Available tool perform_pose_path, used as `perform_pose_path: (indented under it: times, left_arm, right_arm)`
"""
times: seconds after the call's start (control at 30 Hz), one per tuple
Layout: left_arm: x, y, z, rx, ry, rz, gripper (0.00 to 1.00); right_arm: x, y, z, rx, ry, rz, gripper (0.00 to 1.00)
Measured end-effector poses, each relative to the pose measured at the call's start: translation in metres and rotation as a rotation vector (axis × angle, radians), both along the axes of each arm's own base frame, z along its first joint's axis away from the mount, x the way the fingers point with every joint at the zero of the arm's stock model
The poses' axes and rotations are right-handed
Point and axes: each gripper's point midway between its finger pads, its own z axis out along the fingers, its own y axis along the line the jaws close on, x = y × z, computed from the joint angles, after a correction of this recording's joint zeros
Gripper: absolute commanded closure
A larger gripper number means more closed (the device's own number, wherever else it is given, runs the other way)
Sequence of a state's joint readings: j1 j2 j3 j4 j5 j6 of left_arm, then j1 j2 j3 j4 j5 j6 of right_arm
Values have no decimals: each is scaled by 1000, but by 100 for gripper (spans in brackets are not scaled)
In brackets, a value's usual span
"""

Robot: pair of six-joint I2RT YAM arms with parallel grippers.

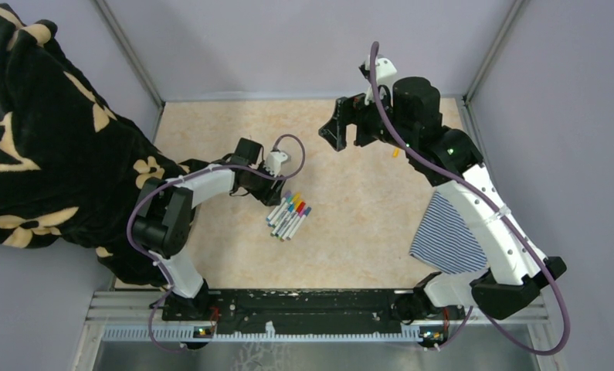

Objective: Open the pen caps
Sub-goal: Pick up the pen from the center of the board.

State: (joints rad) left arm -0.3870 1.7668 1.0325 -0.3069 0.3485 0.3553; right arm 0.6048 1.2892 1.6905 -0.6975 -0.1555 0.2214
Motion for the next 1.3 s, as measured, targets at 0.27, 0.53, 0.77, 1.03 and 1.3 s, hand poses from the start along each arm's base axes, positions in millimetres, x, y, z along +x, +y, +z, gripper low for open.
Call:
perform_pose_path:
  times: [0.27,0.53,0.77,1.03,1.3]
  left_arm:
    - [4,-1,-1,13,-12,4,37]
    - [13,0,-3,36,-36,21,42]
    - [20,3,-4,60,-62,32,42]
    - [20,4,-5,76,-74,17,42]
    - [16,10,-7,109,-101,1,40]
  right_arm:
    - [-3,-2,5,8,-13,0,6]
    - [-3,-2,5,8,-13,-1,6]
    - [-3,-2,10,18,-28,0,6]
    - [-3,-3,11,18,-33,0,6]
    - [-5,-4,16,30,-49,0,5]
